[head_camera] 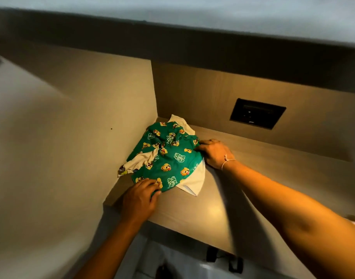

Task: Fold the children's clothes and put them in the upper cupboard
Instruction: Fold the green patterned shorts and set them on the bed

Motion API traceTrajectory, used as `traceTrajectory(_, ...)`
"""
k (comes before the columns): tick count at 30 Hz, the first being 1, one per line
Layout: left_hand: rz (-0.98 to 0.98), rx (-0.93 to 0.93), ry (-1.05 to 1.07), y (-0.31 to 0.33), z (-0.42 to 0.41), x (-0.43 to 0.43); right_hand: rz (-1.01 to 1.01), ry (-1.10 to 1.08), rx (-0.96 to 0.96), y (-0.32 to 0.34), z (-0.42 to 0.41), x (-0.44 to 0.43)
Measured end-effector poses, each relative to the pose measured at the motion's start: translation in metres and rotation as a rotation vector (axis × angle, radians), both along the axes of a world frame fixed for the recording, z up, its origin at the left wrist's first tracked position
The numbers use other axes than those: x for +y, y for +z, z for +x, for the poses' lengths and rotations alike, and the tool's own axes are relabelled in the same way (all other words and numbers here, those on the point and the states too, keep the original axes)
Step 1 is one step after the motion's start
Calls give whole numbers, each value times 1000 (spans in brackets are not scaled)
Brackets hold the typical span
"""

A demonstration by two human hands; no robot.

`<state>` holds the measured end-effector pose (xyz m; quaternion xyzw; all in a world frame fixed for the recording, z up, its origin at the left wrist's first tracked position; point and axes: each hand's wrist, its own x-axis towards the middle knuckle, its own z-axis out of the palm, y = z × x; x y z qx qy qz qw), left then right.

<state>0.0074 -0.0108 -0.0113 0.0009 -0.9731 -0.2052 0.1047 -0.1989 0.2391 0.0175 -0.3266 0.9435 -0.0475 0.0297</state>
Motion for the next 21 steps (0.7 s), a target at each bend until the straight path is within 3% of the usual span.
traceTrajectory(3,4,1,28,3,-3,4,-95,-20,30,-1,-1,5)
traceTrajectory(9,199,106,240,19,-8,4,-420,-128,-130,17,-7,7)
traceTrajectory(16,399,387,256,78,-24,8,-663,-109,114,69,6,4)
traceTrajectory(21,441,578,156,134,-28,9,-945,-85,154,131,39,40)
